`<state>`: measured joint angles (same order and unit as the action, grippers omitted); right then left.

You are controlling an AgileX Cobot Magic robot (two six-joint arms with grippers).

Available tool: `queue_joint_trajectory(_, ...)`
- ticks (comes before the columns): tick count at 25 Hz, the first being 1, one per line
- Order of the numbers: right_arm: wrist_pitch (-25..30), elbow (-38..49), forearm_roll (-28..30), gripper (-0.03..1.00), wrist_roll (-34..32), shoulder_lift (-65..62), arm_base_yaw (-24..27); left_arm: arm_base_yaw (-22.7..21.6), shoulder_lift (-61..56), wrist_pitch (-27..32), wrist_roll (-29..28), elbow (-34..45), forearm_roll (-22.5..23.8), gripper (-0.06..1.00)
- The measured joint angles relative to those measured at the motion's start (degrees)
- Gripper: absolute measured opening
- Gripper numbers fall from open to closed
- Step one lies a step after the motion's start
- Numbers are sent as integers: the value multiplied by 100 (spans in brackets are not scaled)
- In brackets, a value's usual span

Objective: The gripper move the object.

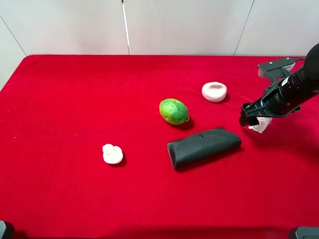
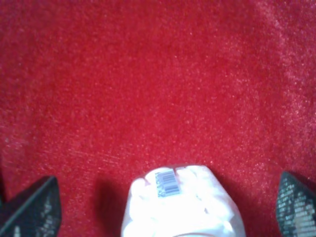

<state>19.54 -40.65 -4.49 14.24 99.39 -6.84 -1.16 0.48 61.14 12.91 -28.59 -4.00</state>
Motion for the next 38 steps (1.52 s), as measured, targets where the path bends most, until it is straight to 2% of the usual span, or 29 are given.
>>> queue_joint_trajectory(13, 5, 0, -18, 69, -195, -22, 0, 0, 0, 0, 0, 0, 0, 88)
queue_joint_trajectory(21, 204, 7, -1, 69, -288, -745, 0, 0, 0, 0, 0, 0, 0, 88)
queue_joint_trajectory(29, 1038, 7, 3, 69, -487, -1817, 0, 0, 0, 0, 0, 0, 0, 88)
queue_joint_trajectory(38, 2591, 8, 3, 69, -549, -3221, 0, 0, 0, 0, 0, 0, 0, 88)
